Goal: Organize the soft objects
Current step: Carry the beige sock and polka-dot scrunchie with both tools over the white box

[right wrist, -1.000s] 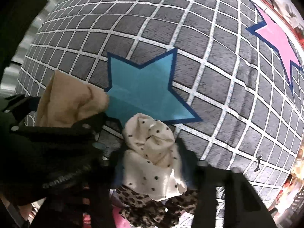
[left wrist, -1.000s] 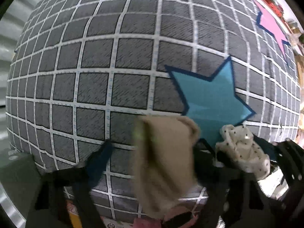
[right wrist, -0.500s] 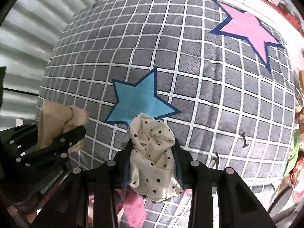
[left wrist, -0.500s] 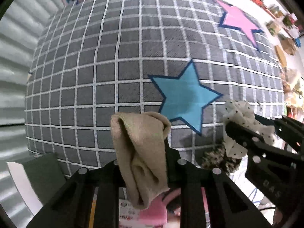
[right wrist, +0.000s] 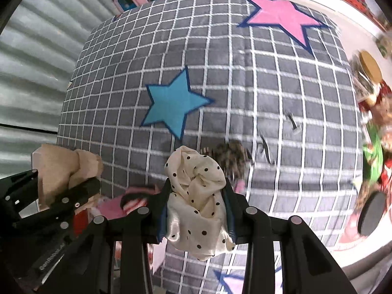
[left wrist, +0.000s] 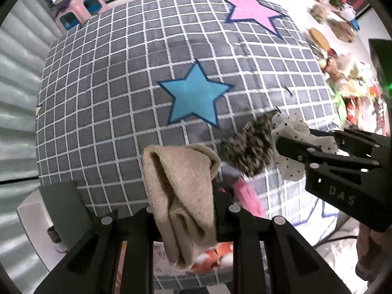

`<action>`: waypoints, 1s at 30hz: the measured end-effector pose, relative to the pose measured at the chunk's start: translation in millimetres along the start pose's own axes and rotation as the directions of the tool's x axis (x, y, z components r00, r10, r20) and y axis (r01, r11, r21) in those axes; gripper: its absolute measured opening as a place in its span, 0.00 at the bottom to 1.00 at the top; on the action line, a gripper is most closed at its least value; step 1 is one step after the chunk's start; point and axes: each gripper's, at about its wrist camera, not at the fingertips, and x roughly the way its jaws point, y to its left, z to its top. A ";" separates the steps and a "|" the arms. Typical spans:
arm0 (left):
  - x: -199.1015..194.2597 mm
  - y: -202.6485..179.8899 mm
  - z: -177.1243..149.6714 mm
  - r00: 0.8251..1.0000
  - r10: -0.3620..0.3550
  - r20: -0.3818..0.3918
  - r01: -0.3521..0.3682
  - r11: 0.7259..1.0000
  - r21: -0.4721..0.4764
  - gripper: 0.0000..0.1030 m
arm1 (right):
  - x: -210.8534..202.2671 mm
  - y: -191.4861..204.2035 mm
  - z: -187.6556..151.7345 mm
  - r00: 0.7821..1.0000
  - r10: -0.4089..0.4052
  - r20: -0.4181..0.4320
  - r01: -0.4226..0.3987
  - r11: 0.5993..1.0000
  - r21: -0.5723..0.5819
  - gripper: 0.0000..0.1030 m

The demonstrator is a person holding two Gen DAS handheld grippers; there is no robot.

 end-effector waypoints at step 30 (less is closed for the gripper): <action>-54.5 26.2 -212.2 0.998 -0.055 0.029 0.043 0.951 0.305 0.23 | -19.4 86.3 -181.8 1.000 0.021 -0.013 -0.018 0.982 0.187 0.38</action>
